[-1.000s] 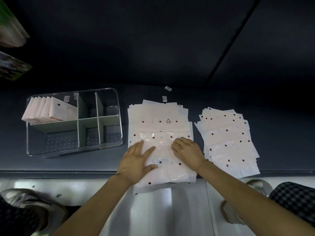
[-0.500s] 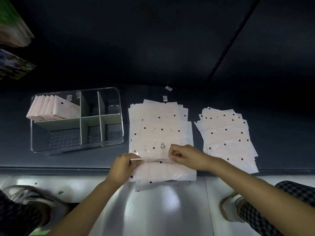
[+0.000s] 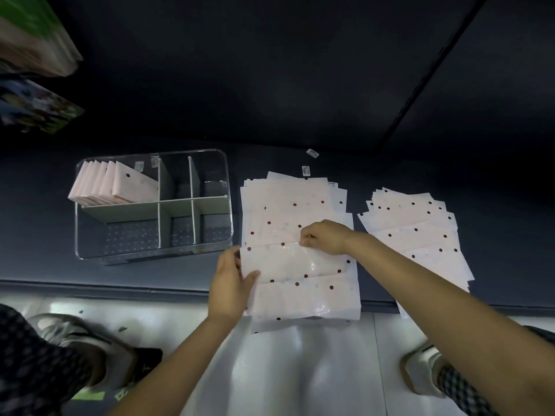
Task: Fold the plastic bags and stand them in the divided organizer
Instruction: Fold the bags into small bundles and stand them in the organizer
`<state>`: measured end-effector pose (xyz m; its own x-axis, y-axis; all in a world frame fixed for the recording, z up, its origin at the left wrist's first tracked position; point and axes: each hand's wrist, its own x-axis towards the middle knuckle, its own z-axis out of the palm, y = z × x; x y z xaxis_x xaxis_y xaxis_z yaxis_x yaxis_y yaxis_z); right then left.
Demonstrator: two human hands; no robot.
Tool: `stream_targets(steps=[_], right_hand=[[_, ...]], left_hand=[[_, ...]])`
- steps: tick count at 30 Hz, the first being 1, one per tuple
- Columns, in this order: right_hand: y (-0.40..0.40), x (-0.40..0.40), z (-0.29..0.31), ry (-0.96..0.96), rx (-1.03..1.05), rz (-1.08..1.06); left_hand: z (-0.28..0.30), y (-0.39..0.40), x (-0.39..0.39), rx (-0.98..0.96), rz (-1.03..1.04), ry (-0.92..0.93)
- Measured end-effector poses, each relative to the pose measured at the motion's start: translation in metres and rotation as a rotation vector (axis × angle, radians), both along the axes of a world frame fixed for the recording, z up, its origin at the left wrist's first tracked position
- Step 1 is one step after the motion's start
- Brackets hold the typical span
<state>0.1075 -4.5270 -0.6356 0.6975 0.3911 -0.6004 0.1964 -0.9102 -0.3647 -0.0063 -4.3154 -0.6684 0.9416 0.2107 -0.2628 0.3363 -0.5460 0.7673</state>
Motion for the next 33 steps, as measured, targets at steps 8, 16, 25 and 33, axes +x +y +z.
stream_targets(steps=[8,16,25,33], right_hand=[[0.005,0.005,-0.015,-0.026,-0.058,0.028],[0.028,-0.038,-0.032,-0.57,-0.111,0.003],[0.006,-0.092,-0.073,-0.448,-0.006,-0.087],[-0.027,-0.066,-0.043,-0.472,0.005,-0.219]], left_hand=[[-0.019,-0.022,-0.015,0.631,-0.723,-0.186],[-0.039,-0.019,-0.012,0.807,-0.819,-0.053],[-0.039,-0.016,-0.012,0.814,-0.84,-0.069],[-0.041,-0.014,-0.01,0.799,-0.859,-0.06]])
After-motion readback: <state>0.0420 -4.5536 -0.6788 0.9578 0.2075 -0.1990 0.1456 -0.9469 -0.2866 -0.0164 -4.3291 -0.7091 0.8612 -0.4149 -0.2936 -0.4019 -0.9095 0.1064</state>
